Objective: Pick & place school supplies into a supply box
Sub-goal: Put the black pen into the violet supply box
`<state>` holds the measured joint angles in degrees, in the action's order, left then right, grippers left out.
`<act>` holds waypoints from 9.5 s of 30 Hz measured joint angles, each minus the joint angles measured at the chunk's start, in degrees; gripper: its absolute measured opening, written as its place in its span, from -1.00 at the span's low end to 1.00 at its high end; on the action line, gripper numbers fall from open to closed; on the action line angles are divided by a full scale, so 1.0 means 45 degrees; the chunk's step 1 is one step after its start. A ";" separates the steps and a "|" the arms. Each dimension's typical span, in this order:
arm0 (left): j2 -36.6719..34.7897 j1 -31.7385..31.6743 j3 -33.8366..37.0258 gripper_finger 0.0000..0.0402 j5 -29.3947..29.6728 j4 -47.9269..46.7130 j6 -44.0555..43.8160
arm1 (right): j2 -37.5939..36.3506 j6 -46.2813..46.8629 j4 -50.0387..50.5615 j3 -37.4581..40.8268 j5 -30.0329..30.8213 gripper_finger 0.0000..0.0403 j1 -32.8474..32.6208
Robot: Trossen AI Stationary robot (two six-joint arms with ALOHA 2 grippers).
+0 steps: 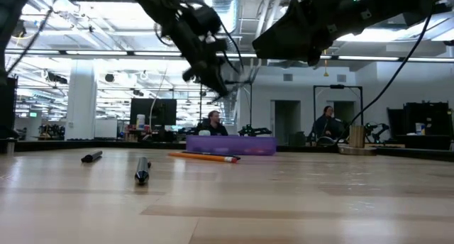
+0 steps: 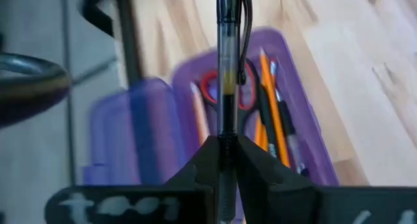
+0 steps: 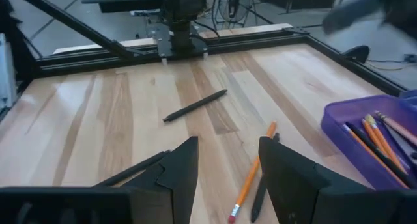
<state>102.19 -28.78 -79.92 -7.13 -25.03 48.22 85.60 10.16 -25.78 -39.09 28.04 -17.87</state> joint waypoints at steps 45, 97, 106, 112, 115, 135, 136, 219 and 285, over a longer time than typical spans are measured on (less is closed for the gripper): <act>-0.5001 0.0586 0.0661 -0.27 -0.7208 -0.3777 -0.7825 | 0.0000 0.0111 -0.1572 -0.0077 -0.1328 -0.23 0.0614; -1.0309 0.3778 0.8888 -0.27 -0.1135 -0.4189 -0.2098 | 0.4522 0.0683 1.3449 -0.8655 -0.1935 -0.23 0.1219; -0.7771 0.5249 0.8888 -0.27 0.0904 -0.3700 -0.1015 | 0.4522 0.0301 1.3746 -0.8655 -0.1940 -0.23 0.1214; -0.6351 0.6044 0.8888 -0.27 0.1097 -0.3501 -0.0969 | 0.4522 0.0305 1.4022 -0.8650 -0.2271 -0.23 0.1141; -0.5932 0.6338 0.8888 -0.27 0.1149 -0.3401 -0.0974 | 0.4522 0.0305 1.4060 -0.8650 -0.2303 -0.23 0.1141; -0.5185 0.6451 0.8893 -0.27 0.2034 -0.3044 -0.0294 | 0.4522 0.0320 1.4163 -0.8646 -0.2591 -0.23 0.1141; -0.4950 0.6451 0.8893 -0.27 0.2053 -0.3017 -0.0294 | 0.4522 0.0320 1.4163 -0.8646 -0.2593 -0.23 0.1141; -0.2151 0.0380 0.0261 -0.94 -0.0554 -0.2614 0.1377 | 0.4451 0.6424 1.5680 -0.6598 0.1360 -0.23 -0.2643; -0.8535 0.1783 0.3305 -0.56 -0.7425 -0.2326 -0.9040 | 0.4571 0.7602 1.0831 -0.5795 0.8168 -0.23 -0.2995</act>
<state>63.79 -20.76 -65.04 -40.54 -35.50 7.53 106.17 44.36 22.96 -65.17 64.79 -31.34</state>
